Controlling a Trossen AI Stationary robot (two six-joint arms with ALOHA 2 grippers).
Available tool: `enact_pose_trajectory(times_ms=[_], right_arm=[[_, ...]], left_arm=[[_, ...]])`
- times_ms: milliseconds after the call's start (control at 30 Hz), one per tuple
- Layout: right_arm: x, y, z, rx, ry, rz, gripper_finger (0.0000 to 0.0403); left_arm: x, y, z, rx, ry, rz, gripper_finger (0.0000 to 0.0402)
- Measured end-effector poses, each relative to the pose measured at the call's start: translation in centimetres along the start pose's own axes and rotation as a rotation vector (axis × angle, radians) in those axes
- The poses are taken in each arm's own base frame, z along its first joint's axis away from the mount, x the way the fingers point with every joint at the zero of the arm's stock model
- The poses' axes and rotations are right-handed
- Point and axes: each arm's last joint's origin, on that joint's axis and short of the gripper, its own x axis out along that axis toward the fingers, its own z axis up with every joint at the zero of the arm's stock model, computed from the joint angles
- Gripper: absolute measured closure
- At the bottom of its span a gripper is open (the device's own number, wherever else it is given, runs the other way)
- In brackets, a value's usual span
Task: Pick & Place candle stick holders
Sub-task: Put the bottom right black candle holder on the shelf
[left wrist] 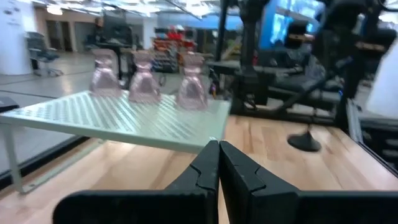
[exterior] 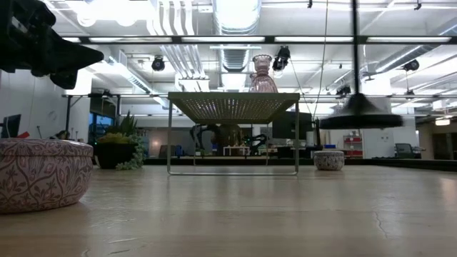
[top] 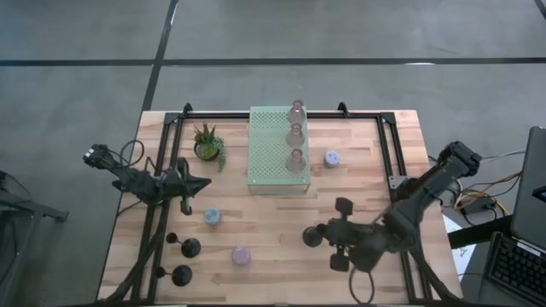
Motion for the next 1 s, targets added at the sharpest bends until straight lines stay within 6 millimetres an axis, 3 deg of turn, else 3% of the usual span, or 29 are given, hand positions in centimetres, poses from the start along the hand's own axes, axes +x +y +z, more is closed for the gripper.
enact_pose_trajectory(times_ms=[300, 467, 567, 733, 1000], right_arm=[[1.9, -1.4, 2.6, -0.024, -0.061, 0.067, 0.0390], [3.0, -2.6, 3.8, -0.016, -0.064, 0.128, 0.0390], [3.7, -3.7, 4.5, 0.008, -0.056, 0.164, 0.0390], [4.7, -5.4, 5.5, 0.028, -0.068, 0.156, 0.0390], [5.9, -7.1, 6.7, 0.067, -0.088, 0.228, 0.0390]], left_arm=[[-0.1, 0.0, 1.7, -0.205, -0.139, -0.024, 0.0388], [-0.2, -0.5, 2.5, -0.184, -0.207, -0.222, 0.0387], [0.0, -0.8, 2.6, -0.180, -0.208, -0.253, 0.0380], [0.5, -1.2, 2.5, -0.166, -0.169, -0.239, 0.0331], [2.0, -2.4, 4.2, -0.162, -0.122, -0.224, 0.0239]])
